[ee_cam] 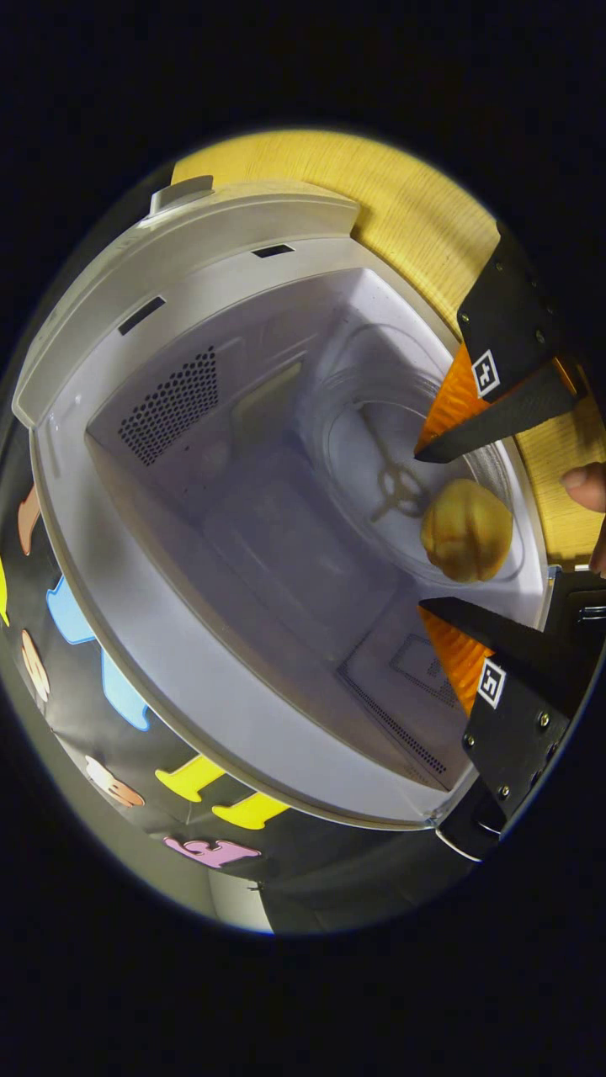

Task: Open the microwave, put the food inside, and close the microwave door.

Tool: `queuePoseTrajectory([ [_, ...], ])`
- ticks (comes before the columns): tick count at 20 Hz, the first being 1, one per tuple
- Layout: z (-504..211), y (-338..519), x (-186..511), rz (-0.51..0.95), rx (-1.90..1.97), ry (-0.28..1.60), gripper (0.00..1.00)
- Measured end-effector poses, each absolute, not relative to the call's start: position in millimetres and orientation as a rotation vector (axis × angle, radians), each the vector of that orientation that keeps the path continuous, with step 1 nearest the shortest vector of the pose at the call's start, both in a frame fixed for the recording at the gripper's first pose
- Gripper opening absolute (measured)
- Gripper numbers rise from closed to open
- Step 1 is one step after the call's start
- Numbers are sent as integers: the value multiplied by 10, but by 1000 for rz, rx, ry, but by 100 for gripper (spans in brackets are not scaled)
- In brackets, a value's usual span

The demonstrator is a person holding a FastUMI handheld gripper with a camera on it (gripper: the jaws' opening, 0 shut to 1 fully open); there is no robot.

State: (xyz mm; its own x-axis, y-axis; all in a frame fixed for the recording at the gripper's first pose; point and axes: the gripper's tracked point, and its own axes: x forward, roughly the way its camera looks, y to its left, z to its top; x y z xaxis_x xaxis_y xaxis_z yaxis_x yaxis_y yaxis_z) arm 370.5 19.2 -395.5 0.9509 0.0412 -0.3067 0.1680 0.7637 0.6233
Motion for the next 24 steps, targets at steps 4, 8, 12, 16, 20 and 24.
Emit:
queuePoseTrajectory([
  [4, -3777, 291, 3395, 7, 651, 312, 97],
  [8, -3443, 470, 2833, 128, 608, 300, 97],
  [12, -3109, 706, 2104, 299, 500, 294, 96],
  [16, -2751, 1038, 1137, 524, 378, 262, 96],
  [20, -2514, 1315, 272, 683, 245, 162, 96],
  [24, -2437, 1590, -298, 784, 146, 95, 96],
])
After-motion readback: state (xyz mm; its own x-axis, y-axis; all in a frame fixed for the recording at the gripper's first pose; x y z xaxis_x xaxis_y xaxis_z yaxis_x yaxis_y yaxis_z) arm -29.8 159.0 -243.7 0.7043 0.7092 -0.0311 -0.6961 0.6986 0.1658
